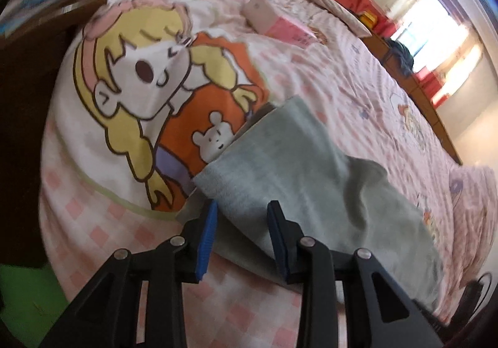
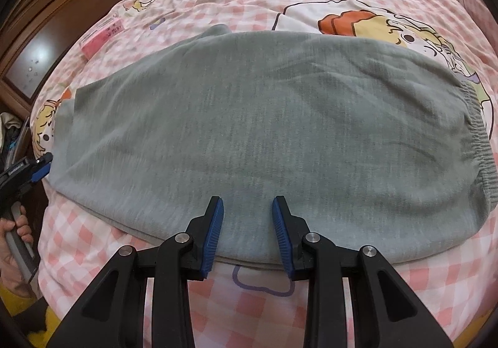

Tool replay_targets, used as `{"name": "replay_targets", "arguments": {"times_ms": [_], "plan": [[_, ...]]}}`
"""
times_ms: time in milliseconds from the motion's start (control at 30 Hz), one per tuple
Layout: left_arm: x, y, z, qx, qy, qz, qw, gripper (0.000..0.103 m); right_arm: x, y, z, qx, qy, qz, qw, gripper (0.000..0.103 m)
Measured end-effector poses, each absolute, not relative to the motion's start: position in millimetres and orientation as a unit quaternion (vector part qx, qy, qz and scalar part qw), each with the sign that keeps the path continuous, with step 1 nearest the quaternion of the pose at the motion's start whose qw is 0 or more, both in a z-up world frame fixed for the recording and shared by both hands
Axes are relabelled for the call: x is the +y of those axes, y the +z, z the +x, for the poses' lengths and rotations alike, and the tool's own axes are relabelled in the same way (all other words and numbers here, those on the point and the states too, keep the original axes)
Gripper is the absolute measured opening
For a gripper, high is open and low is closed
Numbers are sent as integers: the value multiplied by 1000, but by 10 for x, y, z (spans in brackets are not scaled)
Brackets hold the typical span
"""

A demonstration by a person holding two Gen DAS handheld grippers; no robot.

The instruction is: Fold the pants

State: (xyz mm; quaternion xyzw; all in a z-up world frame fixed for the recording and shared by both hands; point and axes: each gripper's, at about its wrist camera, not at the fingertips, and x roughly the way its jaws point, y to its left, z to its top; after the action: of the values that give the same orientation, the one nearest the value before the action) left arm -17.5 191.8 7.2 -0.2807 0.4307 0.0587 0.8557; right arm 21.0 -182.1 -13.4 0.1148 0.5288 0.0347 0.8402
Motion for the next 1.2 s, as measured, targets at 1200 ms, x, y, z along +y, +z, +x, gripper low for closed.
{"name": "replay_targets", "arguments": {"times_ms": [1200], "plan": [[1862, -30, -57, 402, 33, -361, 841, 7, -1814, -135, 183, 524, 42, 121, 842, 34]]}}
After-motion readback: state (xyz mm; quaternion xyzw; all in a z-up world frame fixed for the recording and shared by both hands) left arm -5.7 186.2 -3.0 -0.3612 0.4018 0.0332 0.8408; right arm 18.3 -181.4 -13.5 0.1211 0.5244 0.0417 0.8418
